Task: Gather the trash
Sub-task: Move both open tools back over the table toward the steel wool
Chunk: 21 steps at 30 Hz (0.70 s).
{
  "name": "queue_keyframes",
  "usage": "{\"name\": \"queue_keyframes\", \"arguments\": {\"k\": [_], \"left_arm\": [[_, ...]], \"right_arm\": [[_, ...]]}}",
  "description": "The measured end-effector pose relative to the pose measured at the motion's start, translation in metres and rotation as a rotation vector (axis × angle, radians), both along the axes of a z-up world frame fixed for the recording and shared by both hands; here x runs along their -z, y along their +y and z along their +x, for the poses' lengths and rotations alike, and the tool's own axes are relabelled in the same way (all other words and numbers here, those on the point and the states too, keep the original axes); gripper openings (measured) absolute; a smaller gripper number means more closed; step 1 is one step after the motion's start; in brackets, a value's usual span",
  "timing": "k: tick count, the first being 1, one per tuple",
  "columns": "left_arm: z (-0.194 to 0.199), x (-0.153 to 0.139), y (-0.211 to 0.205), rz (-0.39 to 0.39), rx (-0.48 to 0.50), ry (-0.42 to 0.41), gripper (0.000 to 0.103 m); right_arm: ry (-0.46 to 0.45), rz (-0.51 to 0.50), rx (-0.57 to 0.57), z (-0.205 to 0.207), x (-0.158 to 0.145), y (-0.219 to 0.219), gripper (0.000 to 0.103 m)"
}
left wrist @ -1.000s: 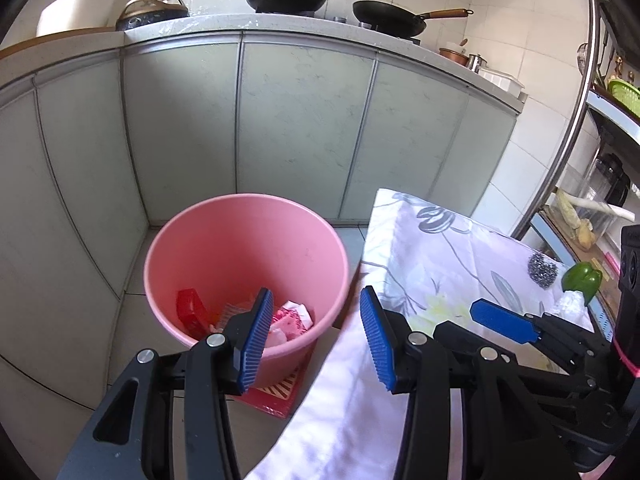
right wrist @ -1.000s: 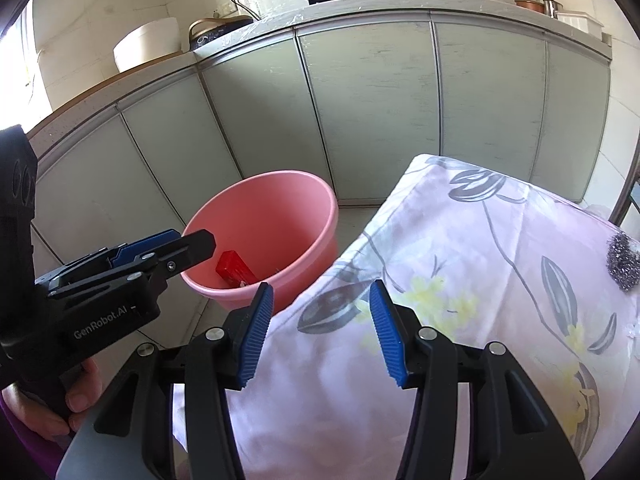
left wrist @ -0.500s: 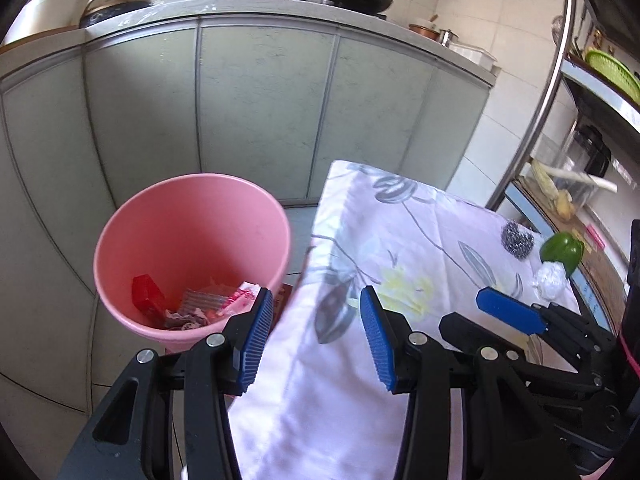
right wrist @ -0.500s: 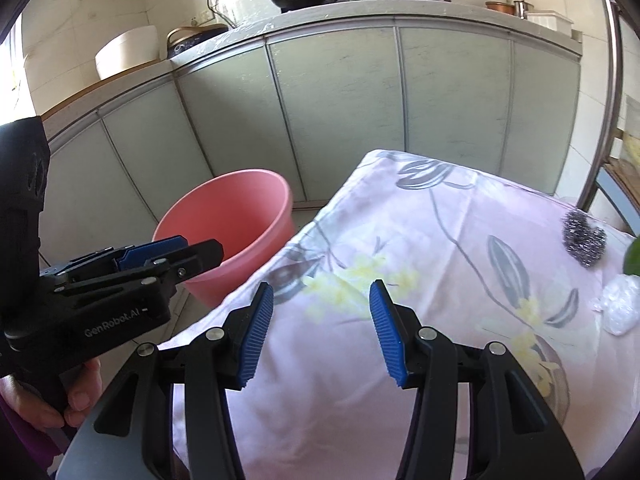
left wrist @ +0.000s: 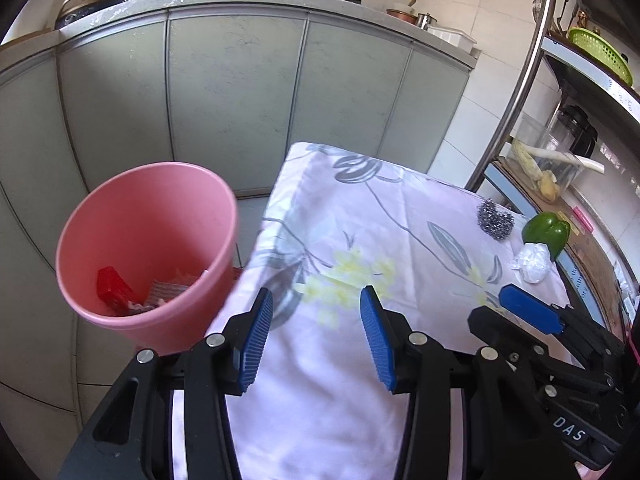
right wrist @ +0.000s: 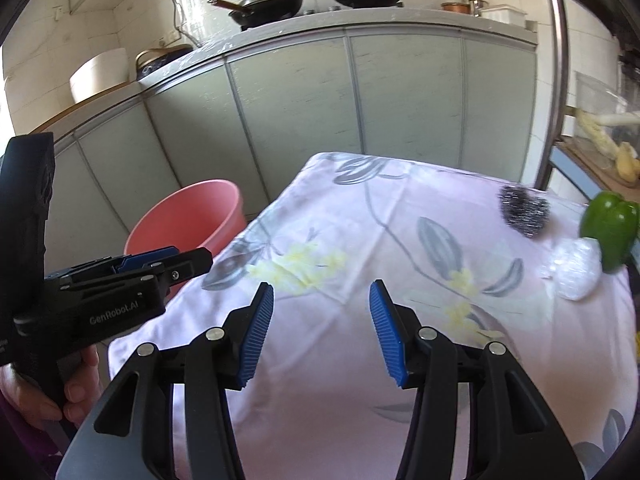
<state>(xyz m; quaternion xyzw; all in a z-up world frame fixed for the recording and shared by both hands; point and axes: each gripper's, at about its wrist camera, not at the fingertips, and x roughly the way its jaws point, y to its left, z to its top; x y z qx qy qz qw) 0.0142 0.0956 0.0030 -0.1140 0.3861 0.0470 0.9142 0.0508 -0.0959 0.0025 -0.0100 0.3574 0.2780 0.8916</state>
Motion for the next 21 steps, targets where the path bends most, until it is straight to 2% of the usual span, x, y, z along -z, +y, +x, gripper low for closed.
{"name": "queue_keyframes", "arguments": {"k": [15, 18, 21], "left_arm": [[0.030, -0.003, -0.044, 0.005, 0.094, -0.004, 0.045], [0.038, -0.002, -0.056, 0.012, 0.128, 0.000, 0.045], [0.046, 0.000, -0.068, 0.018, 0.157, 0.001, 0.045]], "right_arm": [[-0.014, 0.036, 0.207, 0.010, 0.004, -0.088, 0.051], [-0.009, 0.046, 0.252, 0.015, 0.005, -0.107, 0.058], [-0.006, 0.059, 0.305, 0.020, 0.007, -0.126, 0.059]]}}
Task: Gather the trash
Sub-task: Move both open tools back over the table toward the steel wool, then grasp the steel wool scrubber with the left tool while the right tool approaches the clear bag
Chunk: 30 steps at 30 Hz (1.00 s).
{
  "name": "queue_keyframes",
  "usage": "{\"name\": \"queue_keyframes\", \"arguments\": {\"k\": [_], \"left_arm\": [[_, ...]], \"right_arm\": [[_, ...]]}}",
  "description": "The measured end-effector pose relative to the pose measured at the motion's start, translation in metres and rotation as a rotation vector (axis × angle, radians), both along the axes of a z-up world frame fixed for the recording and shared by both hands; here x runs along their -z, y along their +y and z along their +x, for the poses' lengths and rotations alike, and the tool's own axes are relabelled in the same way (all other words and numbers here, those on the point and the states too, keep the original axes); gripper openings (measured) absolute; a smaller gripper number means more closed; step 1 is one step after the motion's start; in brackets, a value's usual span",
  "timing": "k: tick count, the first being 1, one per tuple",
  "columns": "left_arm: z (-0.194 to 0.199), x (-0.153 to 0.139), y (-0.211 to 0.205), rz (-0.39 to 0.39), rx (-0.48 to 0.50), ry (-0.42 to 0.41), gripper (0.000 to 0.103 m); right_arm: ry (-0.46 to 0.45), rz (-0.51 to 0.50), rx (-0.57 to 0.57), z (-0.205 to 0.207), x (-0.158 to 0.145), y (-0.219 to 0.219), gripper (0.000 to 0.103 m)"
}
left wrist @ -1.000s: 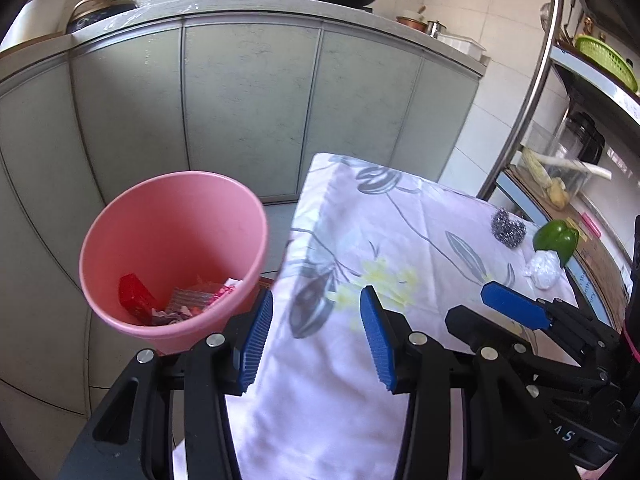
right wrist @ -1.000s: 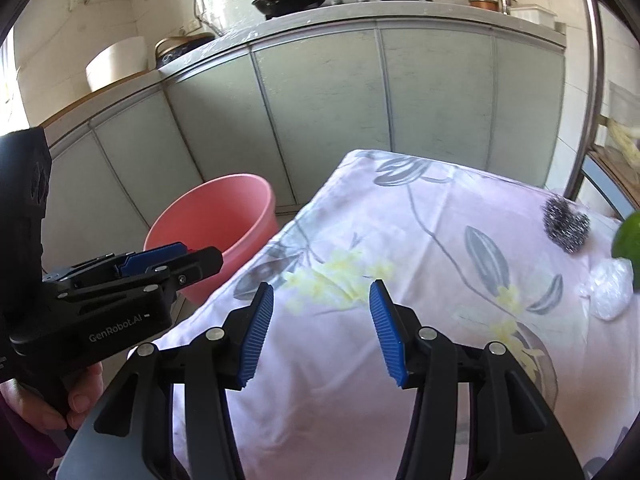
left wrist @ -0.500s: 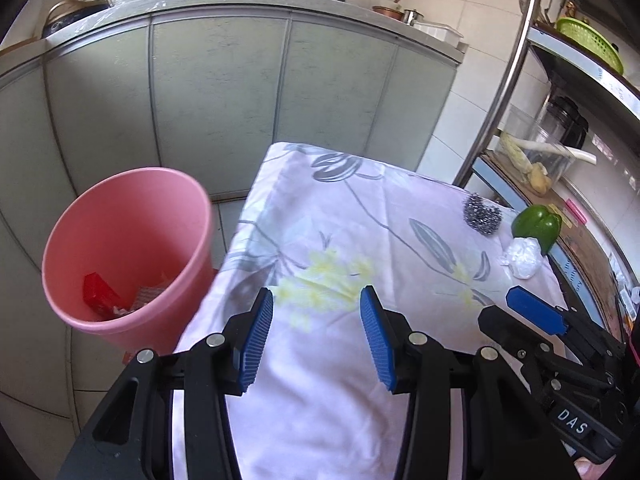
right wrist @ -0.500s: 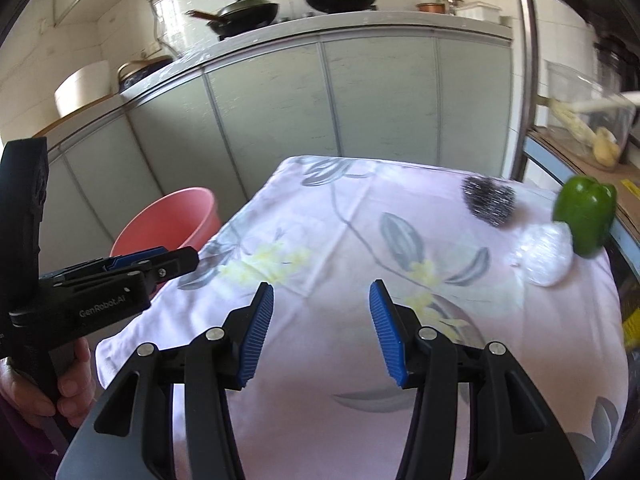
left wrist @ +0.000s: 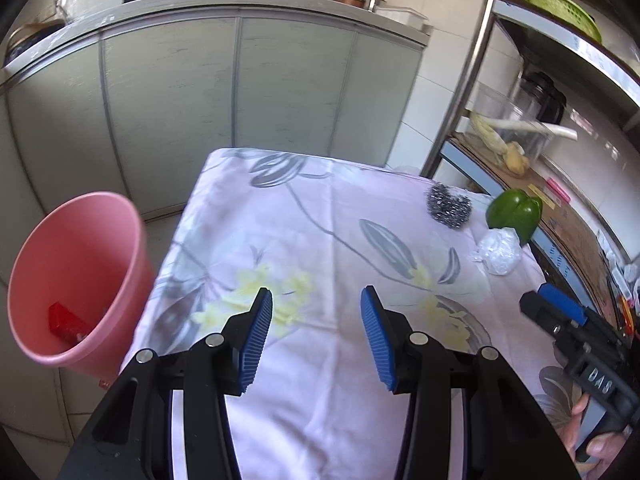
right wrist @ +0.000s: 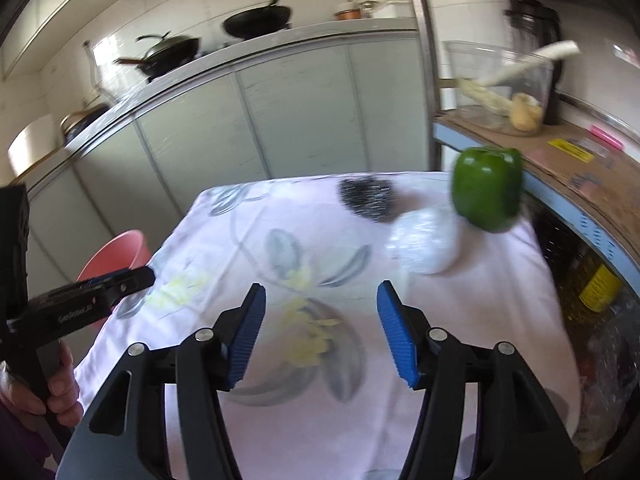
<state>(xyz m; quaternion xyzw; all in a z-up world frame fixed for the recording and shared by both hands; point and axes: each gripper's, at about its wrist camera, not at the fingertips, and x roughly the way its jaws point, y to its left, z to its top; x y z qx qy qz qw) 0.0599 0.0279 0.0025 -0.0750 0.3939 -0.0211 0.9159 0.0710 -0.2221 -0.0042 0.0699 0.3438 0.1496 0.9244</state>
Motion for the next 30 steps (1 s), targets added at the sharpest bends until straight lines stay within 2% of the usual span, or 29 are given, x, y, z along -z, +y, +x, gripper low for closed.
{"name": "queue_keyframes", "arguments": {"k": [8, 10, 12, 30], "left_arm": [[0.021, 0.005, -0.019, -0.003, 0.041, 0.011, 0.046], [0.025, 0.005, -0.022, -0.004, 0.051, 0.010, 0.046], [0.030, 0.005, -0.026, -0.002, 0.064, 0.006, 0.046], [0.069, 0.003, -0.044, -0.007, 0.082, -0.013, 0.046]], "right_arm": [[0.007, 0.037, 0.116, 0.014, 0.005, -0.044, 0.059], [0.009, 0.049, 0.135, 0.018, 0.005, -0.051, 0.065], [0.010, 0.059, 0.152, 0.022, 0.007, -0.058, 0.066], [0.007, 0.064, 0.203, 0.034, 0.014, -0.074, 0.066]]}}
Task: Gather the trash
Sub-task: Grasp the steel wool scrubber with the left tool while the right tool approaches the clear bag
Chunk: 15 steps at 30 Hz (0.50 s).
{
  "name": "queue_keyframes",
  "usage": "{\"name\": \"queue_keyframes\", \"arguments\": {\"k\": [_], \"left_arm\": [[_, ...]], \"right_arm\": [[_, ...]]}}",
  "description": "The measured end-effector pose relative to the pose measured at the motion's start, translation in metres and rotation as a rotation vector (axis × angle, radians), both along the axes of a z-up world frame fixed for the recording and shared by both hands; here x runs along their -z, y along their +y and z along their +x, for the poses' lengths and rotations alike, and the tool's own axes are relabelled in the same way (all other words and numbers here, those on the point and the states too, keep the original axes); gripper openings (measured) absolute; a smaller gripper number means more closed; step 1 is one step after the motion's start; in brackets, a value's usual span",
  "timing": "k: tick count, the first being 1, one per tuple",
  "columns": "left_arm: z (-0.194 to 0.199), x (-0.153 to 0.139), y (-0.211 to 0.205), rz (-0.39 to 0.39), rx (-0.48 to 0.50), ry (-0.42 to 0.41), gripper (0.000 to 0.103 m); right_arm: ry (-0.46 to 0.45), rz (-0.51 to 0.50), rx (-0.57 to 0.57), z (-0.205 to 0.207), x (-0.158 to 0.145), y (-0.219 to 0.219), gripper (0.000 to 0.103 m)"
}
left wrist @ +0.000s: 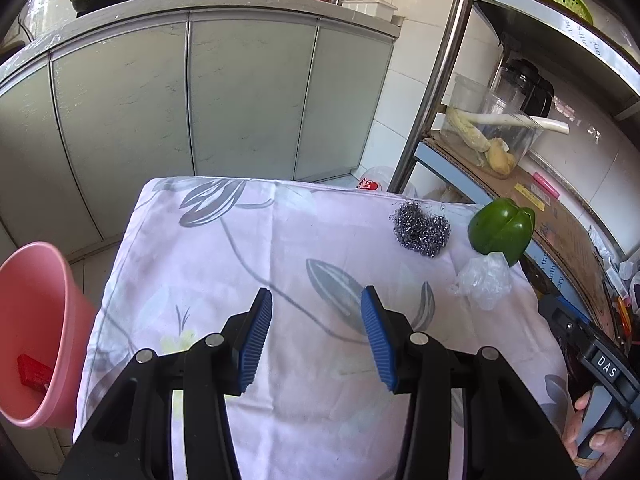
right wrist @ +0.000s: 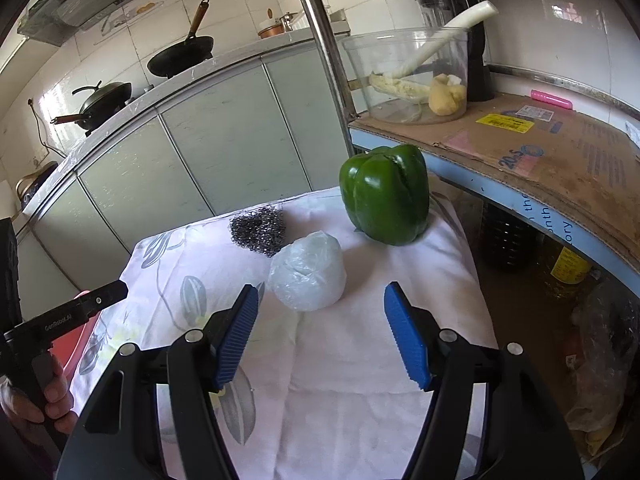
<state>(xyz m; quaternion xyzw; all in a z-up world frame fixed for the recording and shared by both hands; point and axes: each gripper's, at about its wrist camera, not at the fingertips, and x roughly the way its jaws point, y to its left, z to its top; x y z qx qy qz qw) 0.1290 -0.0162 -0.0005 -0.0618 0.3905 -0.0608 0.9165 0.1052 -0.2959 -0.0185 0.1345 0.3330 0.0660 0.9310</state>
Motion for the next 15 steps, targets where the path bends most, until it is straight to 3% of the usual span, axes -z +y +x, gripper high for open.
{"name": "queue_keyframes", "arguments": {"k": [8, 15], "left_arm": [[0.024, -0.005, -0.019, 0.012, 0.041, -0.023, 0.046], [0.070, -0.008, -0.052, -0.046, 0.097, -0.011, 0.046]], "right_arm": [[0.007, -0.015, -0.008, 0.010, 0.000, 0.003, 0.066], [0.006, -0.030, -0.004, 0.022, 0.000, 0.006, 0.066]]}}
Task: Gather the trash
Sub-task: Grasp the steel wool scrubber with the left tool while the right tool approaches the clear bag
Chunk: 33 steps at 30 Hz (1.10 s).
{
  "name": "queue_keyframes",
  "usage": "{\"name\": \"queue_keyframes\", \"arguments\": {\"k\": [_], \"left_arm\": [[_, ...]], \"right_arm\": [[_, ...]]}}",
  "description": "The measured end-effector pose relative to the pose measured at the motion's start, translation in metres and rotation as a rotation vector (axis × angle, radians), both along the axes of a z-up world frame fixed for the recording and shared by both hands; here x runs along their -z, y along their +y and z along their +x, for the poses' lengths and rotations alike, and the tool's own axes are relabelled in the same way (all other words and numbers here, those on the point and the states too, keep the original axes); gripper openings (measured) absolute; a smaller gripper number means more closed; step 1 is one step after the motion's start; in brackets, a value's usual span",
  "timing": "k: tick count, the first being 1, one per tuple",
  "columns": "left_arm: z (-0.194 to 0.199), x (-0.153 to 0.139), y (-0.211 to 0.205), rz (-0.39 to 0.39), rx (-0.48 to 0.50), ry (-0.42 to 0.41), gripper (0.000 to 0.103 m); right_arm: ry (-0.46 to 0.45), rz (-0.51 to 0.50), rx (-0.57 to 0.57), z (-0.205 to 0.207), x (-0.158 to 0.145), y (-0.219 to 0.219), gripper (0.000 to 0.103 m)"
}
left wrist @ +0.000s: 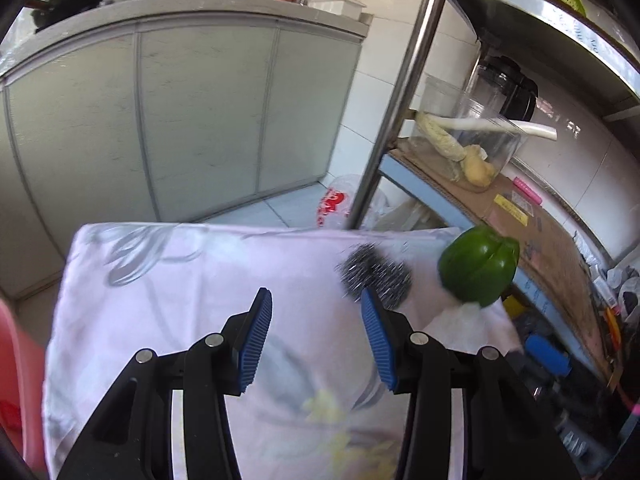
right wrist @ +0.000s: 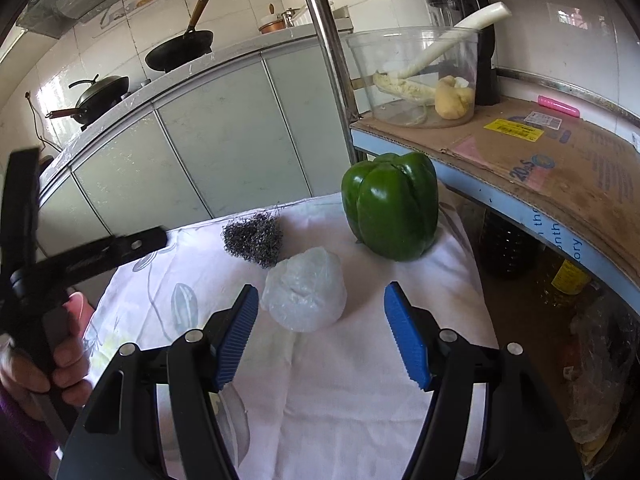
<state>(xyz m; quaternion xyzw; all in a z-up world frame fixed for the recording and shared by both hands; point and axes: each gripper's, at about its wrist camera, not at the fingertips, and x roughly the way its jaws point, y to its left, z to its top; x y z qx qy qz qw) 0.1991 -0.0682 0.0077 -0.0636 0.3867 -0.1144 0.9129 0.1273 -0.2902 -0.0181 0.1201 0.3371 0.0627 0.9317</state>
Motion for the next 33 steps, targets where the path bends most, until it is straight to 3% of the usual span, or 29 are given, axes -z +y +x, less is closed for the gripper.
{"name": "queue_keyframes", "arguments": {"k": [9, 19, 22, 25, 33], "left_arm": [[0.056, 0.026, -0.042, 0.013, 0.013, 0.057, 0.046], [0.069, 0.054, -0.051, 0.024, 0.013, 0.100, 0.045], [0.064, 0.056, -0.051, 0.025, 0.019, 0.095, 0.038], [0.061, 0.057, -0.051, 0.025, 0.021, 0.084, 0.020], [0.042, 0.048, -0.040, 0.009, 0.013, 0.044, 0.016]], "right_arm": [[0.013, 0.006, 0.012, 0.030, 0.003, 0.002, 0.066], [0.081, 0.001, -0.004, 0.048, 0.029, 0.009, 0.066], [0.087, 0.014, -0.013, 0.049, 0.033, 0.010, 0.066], [0.099, 0.032, -0.025, 0.051, 0.036, 0.009, 0.066], [0.083, 0.032, -0.069, 0.050, 0.036, 0.013, 0.066]]}}
